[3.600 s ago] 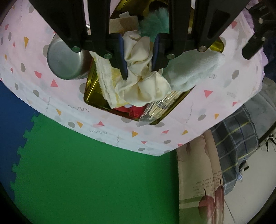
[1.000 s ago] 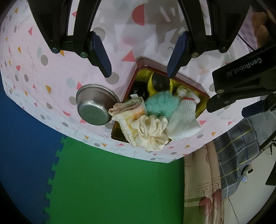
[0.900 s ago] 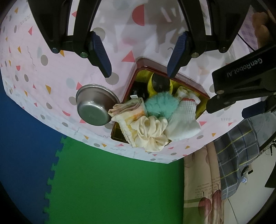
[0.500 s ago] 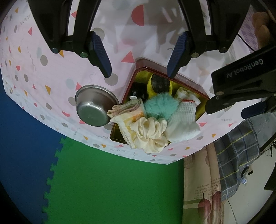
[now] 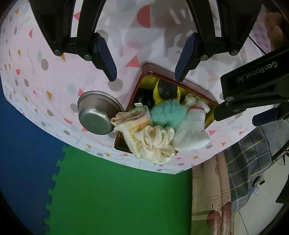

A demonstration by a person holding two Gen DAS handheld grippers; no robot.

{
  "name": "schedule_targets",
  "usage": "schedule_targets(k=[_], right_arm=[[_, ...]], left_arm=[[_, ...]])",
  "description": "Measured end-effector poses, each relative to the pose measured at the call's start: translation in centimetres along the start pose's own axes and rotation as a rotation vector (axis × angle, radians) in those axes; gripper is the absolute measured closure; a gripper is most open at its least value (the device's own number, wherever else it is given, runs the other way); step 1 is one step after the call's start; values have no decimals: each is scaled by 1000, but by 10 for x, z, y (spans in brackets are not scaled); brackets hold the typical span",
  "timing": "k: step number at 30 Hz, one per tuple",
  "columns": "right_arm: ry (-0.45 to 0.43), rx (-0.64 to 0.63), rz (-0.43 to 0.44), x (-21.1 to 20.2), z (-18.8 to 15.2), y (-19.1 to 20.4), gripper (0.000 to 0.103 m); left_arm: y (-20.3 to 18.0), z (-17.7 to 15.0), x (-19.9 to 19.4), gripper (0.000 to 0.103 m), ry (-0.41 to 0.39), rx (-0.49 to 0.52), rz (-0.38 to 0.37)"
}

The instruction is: Organize soft objects

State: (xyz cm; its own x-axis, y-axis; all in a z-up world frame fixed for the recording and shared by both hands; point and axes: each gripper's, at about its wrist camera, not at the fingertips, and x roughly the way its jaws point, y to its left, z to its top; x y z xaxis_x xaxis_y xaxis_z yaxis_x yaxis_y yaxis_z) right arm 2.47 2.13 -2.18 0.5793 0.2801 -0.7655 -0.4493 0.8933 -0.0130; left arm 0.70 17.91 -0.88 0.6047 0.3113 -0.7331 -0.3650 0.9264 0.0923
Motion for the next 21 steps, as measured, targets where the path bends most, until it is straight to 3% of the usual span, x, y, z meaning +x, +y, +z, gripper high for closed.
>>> schedule_targets(k=[21], right_arm=[[9,-14,1,2,0,4,34]], left_arm=[[-3,-4,0,15,-7,13,-16]])
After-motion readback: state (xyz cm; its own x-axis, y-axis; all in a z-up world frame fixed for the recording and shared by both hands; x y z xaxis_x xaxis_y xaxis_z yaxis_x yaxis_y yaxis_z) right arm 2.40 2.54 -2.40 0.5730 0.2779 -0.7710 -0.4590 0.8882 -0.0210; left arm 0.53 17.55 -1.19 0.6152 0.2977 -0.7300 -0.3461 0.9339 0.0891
